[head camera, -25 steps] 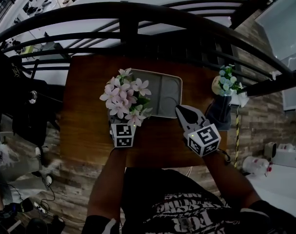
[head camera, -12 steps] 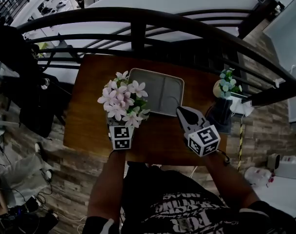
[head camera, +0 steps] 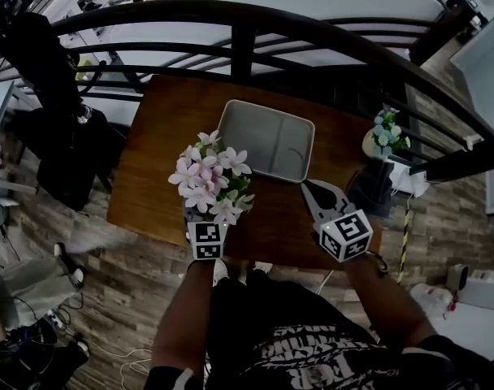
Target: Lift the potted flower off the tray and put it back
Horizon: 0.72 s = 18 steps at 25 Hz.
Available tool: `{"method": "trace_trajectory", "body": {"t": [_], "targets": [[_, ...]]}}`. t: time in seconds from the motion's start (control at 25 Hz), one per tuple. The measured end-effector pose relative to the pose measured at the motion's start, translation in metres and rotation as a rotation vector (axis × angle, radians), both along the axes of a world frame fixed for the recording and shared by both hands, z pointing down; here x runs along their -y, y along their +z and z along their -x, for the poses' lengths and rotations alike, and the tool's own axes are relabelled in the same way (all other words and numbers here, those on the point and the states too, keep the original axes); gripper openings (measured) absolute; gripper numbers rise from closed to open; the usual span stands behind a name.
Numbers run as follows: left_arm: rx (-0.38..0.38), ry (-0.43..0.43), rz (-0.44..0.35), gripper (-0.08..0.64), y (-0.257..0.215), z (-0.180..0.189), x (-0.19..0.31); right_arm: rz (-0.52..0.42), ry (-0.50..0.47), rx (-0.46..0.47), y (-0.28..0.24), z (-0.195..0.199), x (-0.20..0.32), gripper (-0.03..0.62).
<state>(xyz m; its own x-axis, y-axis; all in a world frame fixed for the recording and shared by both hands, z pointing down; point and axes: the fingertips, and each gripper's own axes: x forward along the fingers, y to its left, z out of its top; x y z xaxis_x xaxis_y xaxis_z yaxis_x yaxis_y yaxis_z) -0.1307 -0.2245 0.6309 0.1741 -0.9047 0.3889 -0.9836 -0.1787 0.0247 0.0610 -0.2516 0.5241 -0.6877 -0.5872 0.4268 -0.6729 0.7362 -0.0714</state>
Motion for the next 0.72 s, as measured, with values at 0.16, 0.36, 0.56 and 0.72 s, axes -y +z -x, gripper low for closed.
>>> {"method": "trace_trajectory", "body": {"t": [0.16,0.36,0.56,0.72], "targets": [[-0.009,0.014,0.02,0.443,0.022,0.002,-0.024,0.012,0.006,-0.008,0.014,0.009,-0.013,-0.009],[0.016,0.065,0.047,0.443,0.043,-0.001,-0.029,0.046,0.013,-0.008,0.031,0.02,-0.018,-0.009],[0.004,0.074,0.04,0.443,0.063,0.002,-0.045,0.067,0.005,-0.027,0.04,0.026,-0.045,-0.009],[0.0,0.067,0.043,0.443,0.079,0.013,-0.05,0.062,0.017,-0.043,0.045,0.032,-0.055,-0.009]]}}
